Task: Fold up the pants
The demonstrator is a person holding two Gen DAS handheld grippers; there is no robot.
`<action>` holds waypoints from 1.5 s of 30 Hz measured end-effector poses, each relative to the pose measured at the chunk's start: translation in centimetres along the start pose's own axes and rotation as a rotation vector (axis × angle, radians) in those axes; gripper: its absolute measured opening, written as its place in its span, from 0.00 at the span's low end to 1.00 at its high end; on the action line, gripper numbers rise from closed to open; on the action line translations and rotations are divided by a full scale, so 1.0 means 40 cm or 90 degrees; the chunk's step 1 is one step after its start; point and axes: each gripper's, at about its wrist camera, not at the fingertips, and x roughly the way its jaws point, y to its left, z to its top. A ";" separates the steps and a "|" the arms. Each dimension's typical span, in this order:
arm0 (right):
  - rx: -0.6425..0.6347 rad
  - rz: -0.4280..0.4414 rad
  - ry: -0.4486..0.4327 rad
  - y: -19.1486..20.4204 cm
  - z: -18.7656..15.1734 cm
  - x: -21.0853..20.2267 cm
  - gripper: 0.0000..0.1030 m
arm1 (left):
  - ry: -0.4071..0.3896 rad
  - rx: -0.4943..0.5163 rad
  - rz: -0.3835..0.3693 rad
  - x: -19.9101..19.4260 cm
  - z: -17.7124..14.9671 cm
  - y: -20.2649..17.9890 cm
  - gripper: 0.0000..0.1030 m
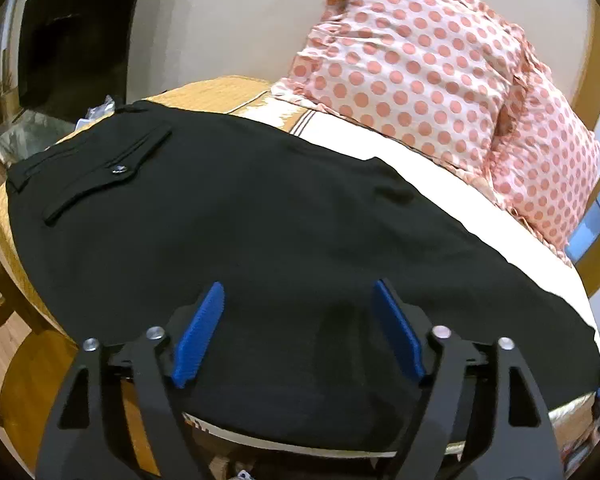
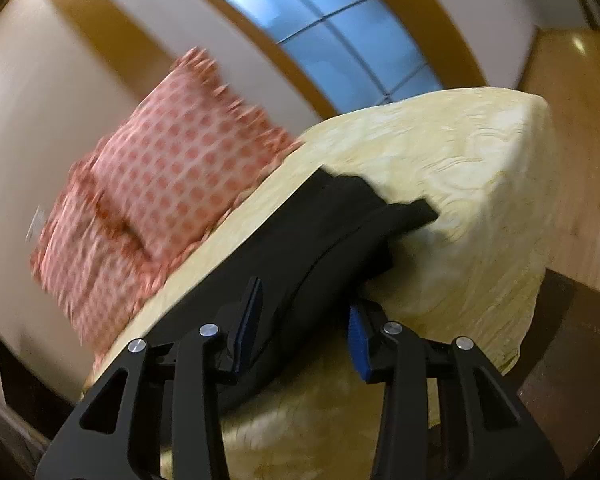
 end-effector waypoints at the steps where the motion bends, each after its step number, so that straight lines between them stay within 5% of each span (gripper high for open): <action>1: 0.022 0.000 -0.001 -0.009 0.007 0.006 0.36 | -0.002 0.004 -0.007 -0.001 -0.004 -0.001 0.84; 3: 0.044 -0.011 0.008 -0.018 0.012 0.026 0.18 | -0.005 0.011 -0.020 -0.001 -0.011 -0.004 0.92; 9: -0.022 -0.024 -0.019 0.087 0.025 0.018 0.10 | -0.017 0.053 -0.014 0.008 -0.027 -0.028 0.98; 14: -0.184 0.103 -0.002 0.390 -0.020 0.029 0.10 | -0.031 0.060 -0.006 0.007 -0.035 -0.032 0.98; 17: -0.288 0.239 0.089 0.598 -0.148 0.073 0.10 | -0.036 0.061 -0.002 0.007 -0.037 -0.033 0.98; 20: -0.390 0.336 0.252 0.750 -0.365 0.146 0.10 | -0.038 0.050 -0.005 0.006 -0.035 -0.029 0.98; 23: -0.489 0.321 0.419 0.798 -0.590 0.224 0.09 | -0.037 0.038 -0.012 0.004 -0.031 -0.023 0.98; 25: -0.480 0.305 0.468 0.786 -0.649 0.253 0.09 | -0.035 0.034 -0.019 0.002 -0.030 -0.020 0.98; 31: -0.486 0.314 0.378 0.828 -0.602 0.218 0.09 | -0.041 0.037 -0.023 0.000 -0.033 -0.021 0.98; 34: -0.490 0.363 0.325 0.863 -0.587 0.175 0.09 | -0.045 0.041 -0.020 -0.001 -0.037 -0.023 0.98; 38: -0.627 0.371 0.340 0.920 -0.700 0.156 0.09 | -0.046 0.035 -0.026 -0.002 -0.034 -0.019 0.98; 45: -0.837 0.408 0.249 0.923 -0.833 0.056 0.09 | -0.060 -0.035 -0.072 -0.047 -0.022 0.027 0.98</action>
